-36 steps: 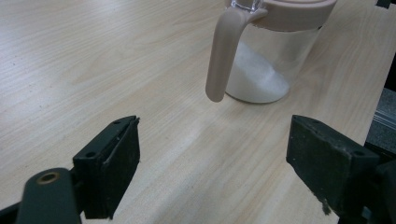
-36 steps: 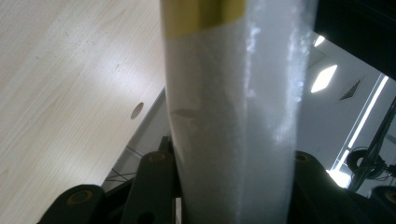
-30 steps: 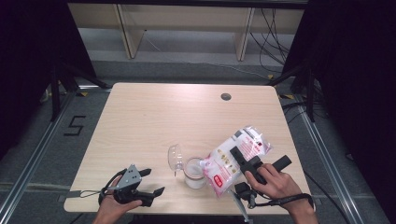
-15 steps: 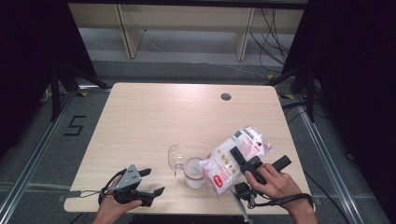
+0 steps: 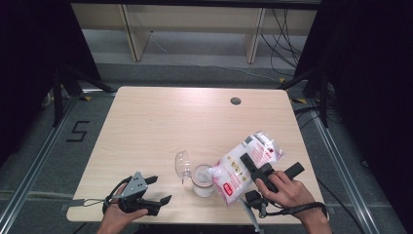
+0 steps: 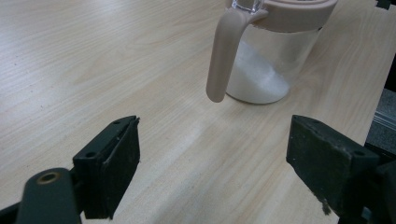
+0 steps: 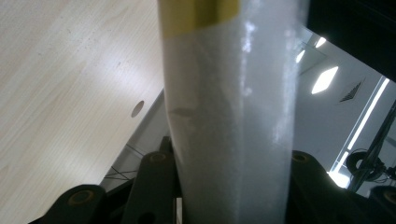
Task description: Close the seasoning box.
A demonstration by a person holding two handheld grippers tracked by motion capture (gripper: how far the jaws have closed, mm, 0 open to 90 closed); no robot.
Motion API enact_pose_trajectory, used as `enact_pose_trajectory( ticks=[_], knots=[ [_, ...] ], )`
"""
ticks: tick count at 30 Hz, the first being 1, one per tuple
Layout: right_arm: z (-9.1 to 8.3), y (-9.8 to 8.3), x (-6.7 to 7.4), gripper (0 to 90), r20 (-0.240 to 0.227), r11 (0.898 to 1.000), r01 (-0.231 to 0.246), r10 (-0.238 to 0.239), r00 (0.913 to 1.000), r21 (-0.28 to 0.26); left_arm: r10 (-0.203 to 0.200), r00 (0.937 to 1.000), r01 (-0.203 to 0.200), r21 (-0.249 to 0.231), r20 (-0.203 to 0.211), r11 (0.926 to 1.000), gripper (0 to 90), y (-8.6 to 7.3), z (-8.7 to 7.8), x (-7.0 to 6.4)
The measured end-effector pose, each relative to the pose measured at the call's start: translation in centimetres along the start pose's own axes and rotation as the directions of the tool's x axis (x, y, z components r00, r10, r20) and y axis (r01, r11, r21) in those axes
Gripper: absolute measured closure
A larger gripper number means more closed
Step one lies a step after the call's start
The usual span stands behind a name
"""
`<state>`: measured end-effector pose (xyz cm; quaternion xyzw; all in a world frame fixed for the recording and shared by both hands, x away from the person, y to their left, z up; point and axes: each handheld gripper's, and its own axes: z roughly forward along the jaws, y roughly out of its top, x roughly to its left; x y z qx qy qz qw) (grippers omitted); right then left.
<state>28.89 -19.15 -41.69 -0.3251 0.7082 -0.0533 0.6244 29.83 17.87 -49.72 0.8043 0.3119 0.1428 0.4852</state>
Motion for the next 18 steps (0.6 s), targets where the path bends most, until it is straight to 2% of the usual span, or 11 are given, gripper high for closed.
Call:
enact_pose_trajectory(
  ticks=[5,6,8,11,15,16,17,18],
  knots=[
    [-0.01,0.02,-0.04,69.1,-0.001,1.000,0.002,-0.002,1.0000,-0.005,-0.001,1.0000,0.001,0.000,0.001,1.0000,17.1,0.00,0.00,-0.01],
    [0.00,0.01,-0.02,69.2,0.000,1.000,-0.006,0.006,1.0000,-0.007,0.023,0.9997,-0.023,-0.001,0.003,0.9997,17.1,0.05,-0.01,0.14],
    [0.00,-0.02,-0.05,69.5,-0.003,1.000,-0.012,0.012,0.9999,-0.010,0.000,1.0000,0.000,-0.001,0.000,1.0000,17.1,0.00,0.00,0.00],
    [0.04,-0.05,-0.15,70.1,-0.004,1.000,-0.001,0.001,1.0000,-0.016,0.000,1.0000,0.000,0.000,0.001,1.0000,17.1,-0.01,0.01,0.00],
    [0.03,-0.10,0.00,70.8,-0.009,0.999,-0.027,0.027,0.9996,-0.017,0.001,1.0000,-0.001,0.000,0.002,1.0000,17.1,-0.01,0.01,0.00],
    [0.04,-0.10,0.04,70.9,-0.011,0.999,-0.032,0.032,0.9994,-0.016,0.022,0.9998,-0.022,0.000,0.004,0.9998,17.1,0.04,0.00,0.13],
    [0.05,-0.11,0.05,71.0,-0.015,0.999,-0.034,0.034,0.9993,-0.017,0.020,0.9998,-0.020,0.000,0.004,0.9998,17.1,0.03,0.00,0.12],
    [0.09,-0.16,0.10,71.2,-0.018,0.999,-0.043,0.042,0.9989,-0.018,-0.001,1.0000,0.001,0.000,0.001,1.0000,17.1,-0.01,0.00,0.00]
  ],
)
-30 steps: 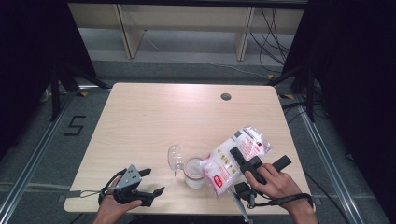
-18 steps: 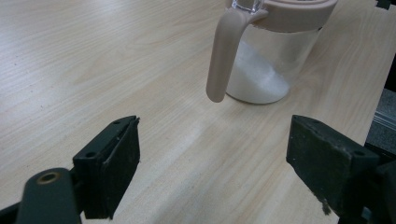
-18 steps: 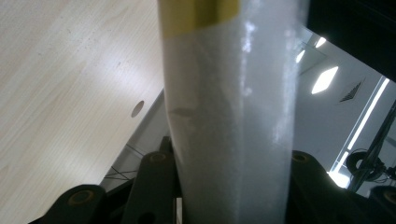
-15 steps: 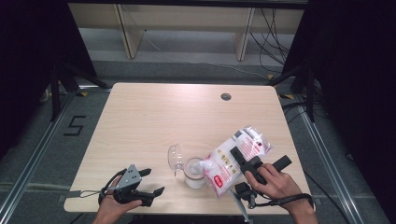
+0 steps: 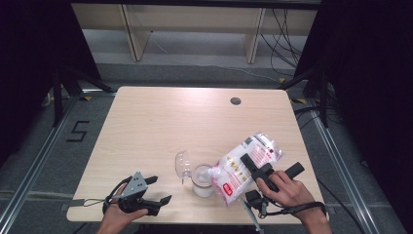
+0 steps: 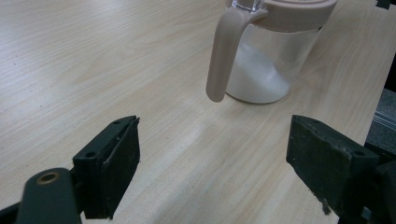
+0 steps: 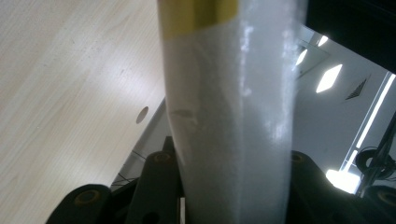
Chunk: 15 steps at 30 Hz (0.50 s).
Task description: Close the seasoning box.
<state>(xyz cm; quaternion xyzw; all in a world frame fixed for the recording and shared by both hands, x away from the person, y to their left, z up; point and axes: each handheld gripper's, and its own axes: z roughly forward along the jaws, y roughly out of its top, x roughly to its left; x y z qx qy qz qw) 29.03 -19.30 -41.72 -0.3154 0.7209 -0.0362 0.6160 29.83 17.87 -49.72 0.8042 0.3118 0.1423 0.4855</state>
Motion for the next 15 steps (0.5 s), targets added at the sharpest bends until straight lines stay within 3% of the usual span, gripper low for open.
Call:
enact_pose_trajectory(
  ticks=[3,5,7,11,15],
  knots=[
    [-0.01,-0.06,0.00,71.3,-0.002,1.000,-0.001,0.001,1.0000,0.003,0.020,0.9998,-0.020,0.000,0.002,0.9998,17.1,0.05,-0.01,0.13],
    [0.12,-0.20,-0.13,71.4,0.010,1.000,0.023,-0.023,0.9997,-0.019,0.021,0.9998,-0.021,0.000,0.002,0.9998,17.0,0.05,-0.02,0.13],
    [-0.02,-0.20,0.04,71.4,0.002,1.000,-0.010,0.010,0.9999,-0.001,0.021,0.9998,-0.021,0.000,0.002,0.9998,17.1,0.05,-0.02,0.13],
    [0.02,-0.38,-0.07,71.5,0.007,1.000,0.004,-0.004,1.0000,-0.009,0.021,0.9998,-0.021,0.000,0.002,0.9998,17.1,0.05,-0.02,0.13],
    [-0.04,-0.18,0.30,71.6,0.023,0.999,-0.028,0.028,0.9993,-0.015,0.021,0.9998,-0.021,-0.001,0.003,0.9998,17.1,0.05,-0.02,0.14]
  ],
)
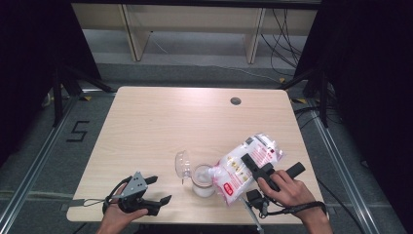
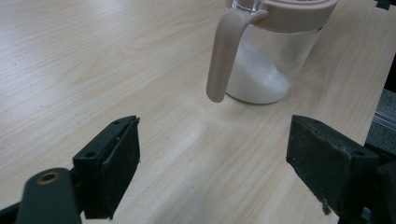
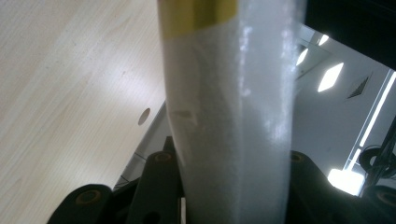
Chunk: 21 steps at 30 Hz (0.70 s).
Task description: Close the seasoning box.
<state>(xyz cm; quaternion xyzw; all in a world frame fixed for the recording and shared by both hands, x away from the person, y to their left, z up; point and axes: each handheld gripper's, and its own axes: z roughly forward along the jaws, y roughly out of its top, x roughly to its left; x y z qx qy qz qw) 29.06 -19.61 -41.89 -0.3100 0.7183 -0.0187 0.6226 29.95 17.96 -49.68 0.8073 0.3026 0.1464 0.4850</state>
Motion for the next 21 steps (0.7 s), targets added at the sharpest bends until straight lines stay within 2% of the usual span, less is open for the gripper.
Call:
enact_pose_trajectory(
  ticks=[4,5,10,11,12,14,21],
  knots=[
    [0.01,0.09,-0.06,71.6,0.007,1.000,0.001,-0.001,1.0000,-0.002,0.001,1.0000,-0.001,0.000,-0.001,1.0000,17.1,0.00,-0.01,-0.01],
    [0.10,0.06,-0.26,71.6,0.010,0.999,0.029,-0.029,0.9995,-0.014,-0.020,0.9998,0.020,0.001,-0.003,0.9998,17.1,-0.04,0.01,-0.13],
    [-0.06,-0.02,-0.15,71.6,0.007,1.000,0.003,-0.003,1.0000,0.001,-0.021,0.9998,0.021,0.001,-0.004,0.9998,17.1,-0.04,0.01,-0.14],
    [-0.07,-0.03,-0.14,71.6,0.007,1.000,-0.002,0.002,1.0000,0.001,-0.018,0.9998,0.018,0.001,-0.003,0.9998,17.1,-0.03,0.01,-0.12],
    [-0.07,-0.03,-0.12,71.7,0.006,1.000,-0.004,0.003,1.0000,0.002,0.003,1.0000,-0.003,0.001,-0.001,1.0000,17.0,0.01,0.00,0.00],
    [-0.07,-0.04,-0.15,71.7,0.000,1.000,0.001,-0.001,1.0000,0.005,-0.021,0.9998,0.021,0.002,-0.003,0.9998,17.1,-0.04,0.02,-0.14],
    [-0.08,-0.05,-0.16,71.7,0.000,1.000,0.002,-0.002,1.0000,0.006,-0.019,0.9998,0.019,0.002,-0.004,0.9998,17.1,-0.04,0.00,-0.14]
  ],
)
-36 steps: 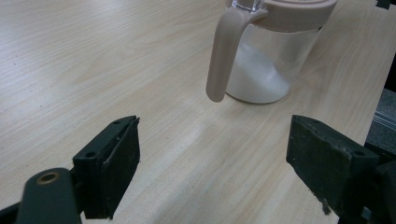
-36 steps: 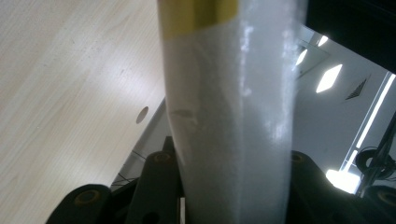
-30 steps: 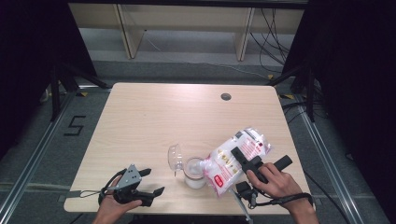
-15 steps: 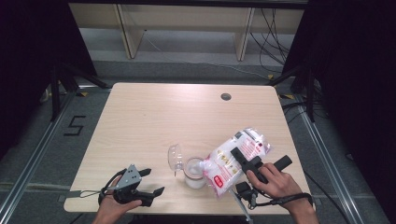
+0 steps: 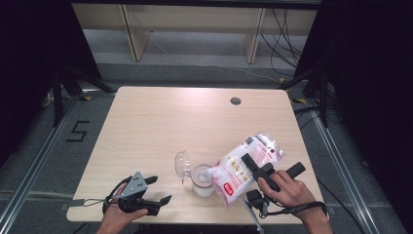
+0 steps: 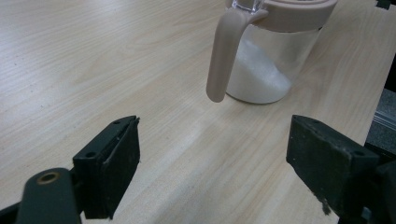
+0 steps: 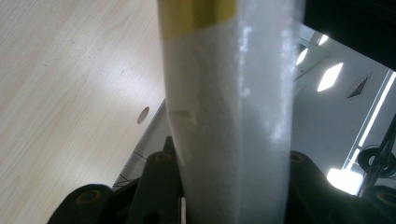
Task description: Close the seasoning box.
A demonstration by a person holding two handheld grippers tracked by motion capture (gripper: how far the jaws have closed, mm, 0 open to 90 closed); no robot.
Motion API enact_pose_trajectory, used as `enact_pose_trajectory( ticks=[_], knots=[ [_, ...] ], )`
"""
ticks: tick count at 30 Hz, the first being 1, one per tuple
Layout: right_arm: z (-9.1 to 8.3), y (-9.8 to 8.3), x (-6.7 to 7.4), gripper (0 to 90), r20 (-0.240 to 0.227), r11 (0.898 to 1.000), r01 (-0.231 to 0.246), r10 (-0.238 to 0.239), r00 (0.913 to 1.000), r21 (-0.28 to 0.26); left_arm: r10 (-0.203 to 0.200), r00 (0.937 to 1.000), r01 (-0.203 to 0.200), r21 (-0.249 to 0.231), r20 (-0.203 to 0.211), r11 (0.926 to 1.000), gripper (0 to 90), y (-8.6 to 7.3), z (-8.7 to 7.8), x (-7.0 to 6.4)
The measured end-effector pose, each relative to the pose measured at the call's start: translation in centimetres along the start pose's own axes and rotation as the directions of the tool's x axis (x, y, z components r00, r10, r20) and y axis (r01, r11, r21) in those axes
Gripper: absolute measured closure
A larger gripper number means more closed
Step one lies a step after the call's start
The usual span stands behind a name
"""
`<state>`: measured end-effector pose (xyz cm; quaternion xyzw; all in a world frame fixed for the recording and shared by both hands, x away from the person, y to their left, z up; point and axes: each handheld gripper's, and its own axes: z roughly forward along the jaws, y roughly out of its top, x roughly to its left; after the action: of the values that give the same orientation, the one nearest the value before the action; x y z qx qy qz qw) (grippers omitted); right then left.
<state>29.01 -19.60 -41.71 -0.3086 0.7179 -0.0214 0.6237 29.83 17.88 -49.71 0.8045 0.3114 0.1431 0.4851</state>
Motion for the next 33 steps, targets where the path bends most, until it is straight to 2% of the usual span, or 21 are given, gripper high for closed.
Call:
enact_pose_trajectory(
  ticks=[4,5,7,8,11,12,17,18,19,27,28,33],
  knots=[
    [-0.05,-0.03,-0.04,71.7,-0.001,1.000,0.001,-0.001,1.0000,0.003,-0.001,1.0000,0.001,-0.001,0.000,1.0000,17.1,0.00,0.01,0.00],
    [-0.05,-0.03,-0.02,71.8,0.001,1.000,-0.002,0.002,1.0000,0.003,0.023,0.9997,-0.023,-0.002,0.002,0.9997,17.1,0.05,-0.01,0.15],
    [-0.06,-0.05,-0.04,71.8,-0.001,1.000,-0.002,0.002,1.0000,0.002,0.021,0.9998,-0.021,-0.001,0.002,0.9998,17.1,0.04,-0.01,0.13],
    [-0.05,-0.06,-0.04,71.8,0.002,1.000,-0.001,0.001,1.0000,0.003,-0.001,1.0000,0.001,0.000,0.000,1.0000,17.1,0.00,0.01,0.00],
    [-0.06,-0.05,-0.04,71.8,0.001,1.000,-0.002,0.002,1.0000,0.003,-0.001,1.0000,0.001,-0.001,0.000,1.0000,17.1,0.00,0.01,0.00],
    [0.06,-0.07,-0.24,71.8,0.003,1.000,0.024,-0.024,0.9997,-0.011,-0.001,1.0000,0.001,-0.001,0.000,1.0000,17.1,0.00,0.01,0.00],
    [0.04,-0.10,-0.23,71.9,0.002,1.000,0.023,-0.023,0.9997,-0.009,-0.003,1.0000,0.003,0.000,0.001,1.0000,17.1,-0.01,0.02,-0.01],
    [0.04,-0.11,-0.23,71.9,0.002,1.000,0.024,-0.024,0.9997,-0.009,0.022,0.9998,-0.022,-0.001,0.003,0.9998,17.1,0.05,0.01,0.14],
    [-0.08,-0.10,-0.02,71.9,-0.001,1.000,-0.006,0.006,1.0000,0.006,0.019,0.9998,-0.019,-0.001,0.003,0.9998,17.1,0.04,0.01,0.12],
    [-0.07,-0.09,-0.13,72.0,0.006,1.000,0.017,-0.017,0.9998,0.005,0.018,0.9998,-0.018,0.000,0.003,0.9998,17.0,0.04,0.02,0.12],
    [0.01,-0.08,-0.27,72.0,0.005,0.999,0.033,-0.033,0.9994,-0.006,0.018,0.9998,-0.018,-0.001,0.003,0.9998,17.1,0.03,0.02,0.12],
    [-0.02,-0.05,-0.30,72.1,0.002,1.000,0.030,-0.030,0.9996,-0.004,0.019,0.9998,-0.019,-0.001,0.003,0.9998,17.1,0.03,0.01,0.12]
  ],
)
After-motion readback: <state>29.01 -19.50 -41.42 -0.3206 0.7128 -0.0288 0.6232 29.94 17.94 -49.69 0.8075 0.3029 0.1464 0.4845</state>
